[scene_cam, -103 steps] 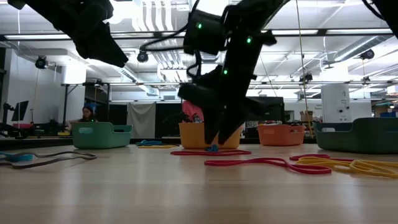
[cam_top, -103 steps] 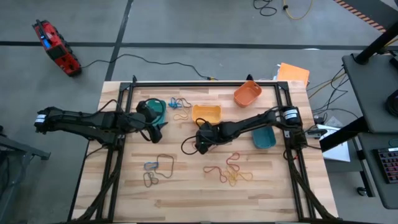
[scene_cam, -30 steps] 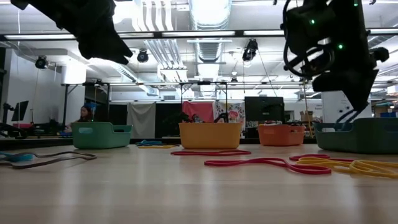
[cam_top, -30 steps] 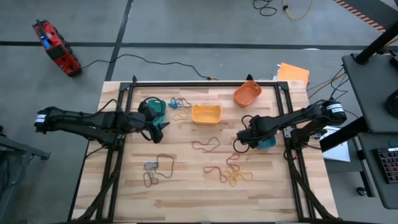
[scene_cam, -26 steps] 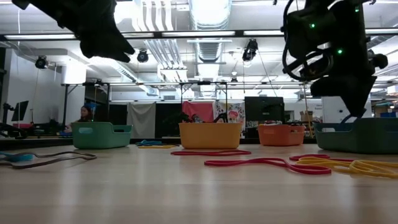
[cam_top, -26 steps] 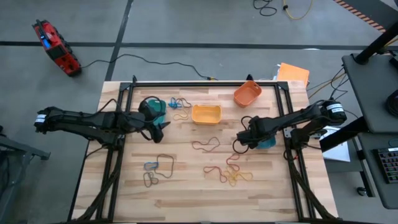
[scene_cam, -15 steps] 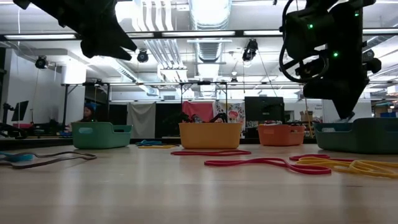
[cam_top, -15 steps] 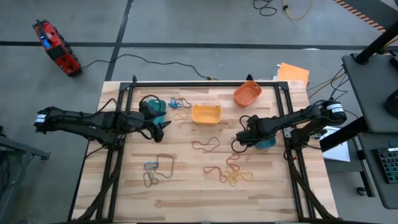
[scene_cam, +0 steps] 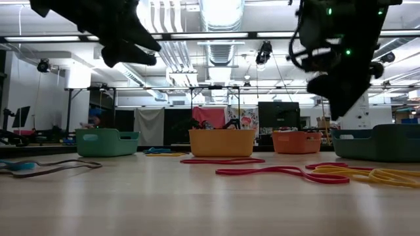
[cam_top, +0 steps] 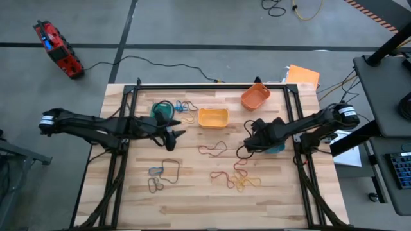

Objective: Sort rubber bands into baskets
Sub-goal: Put the red rubberband into the green bin

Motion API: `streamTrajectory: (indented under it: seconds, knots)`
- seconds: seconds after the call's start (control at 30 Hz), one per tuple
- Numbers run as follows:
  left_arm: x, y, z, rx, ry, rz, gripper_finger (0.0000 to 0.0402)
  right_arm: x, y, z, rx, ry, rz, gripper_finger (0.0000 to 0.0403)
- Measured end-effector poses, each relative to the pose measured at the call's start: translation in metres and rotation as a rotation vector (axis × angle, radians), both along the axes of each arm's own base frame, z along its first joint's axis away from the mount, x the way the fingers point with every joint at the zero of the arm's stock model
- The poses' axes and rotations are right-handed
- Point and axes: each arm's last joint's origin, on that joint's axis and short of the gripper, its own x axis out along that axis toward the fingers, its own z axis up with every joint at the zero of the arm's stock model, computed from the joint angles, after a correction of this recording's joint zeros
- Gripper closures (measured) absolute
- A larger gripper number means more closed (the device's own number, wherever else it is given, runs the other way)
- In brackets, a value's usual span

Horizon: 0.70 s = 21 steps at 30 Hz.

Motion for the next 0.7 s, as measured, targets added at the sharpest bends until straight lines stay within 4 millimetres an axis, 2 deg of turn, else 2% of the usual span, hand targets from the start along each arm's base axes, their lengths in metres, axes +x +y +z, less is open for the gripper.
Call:
streamTrajectory:
  seconds: [0.3, 0.5, 0.7]
  knots:
    - [0.022, -0.022, -0.004, -0.037, -0.063, -0.072, 0.0178, 0.023, 0.040, 0.011, -0.013, -0.229, 0.397, 0.0276]
    - [0.035, -0.045, -0.006, -0.022, -0.034, -0.160, 0.0178, 0.021, 0.070, 0.014, 0.016, -0.300, 0.524, 0.0284]
    - [0.048, -0.069, -0.011, 0.092, 0.112, -0.335, 0.0178, 0.011, 0.103, 0.014, 0.027, -0.363, 0.633, 0.0289]
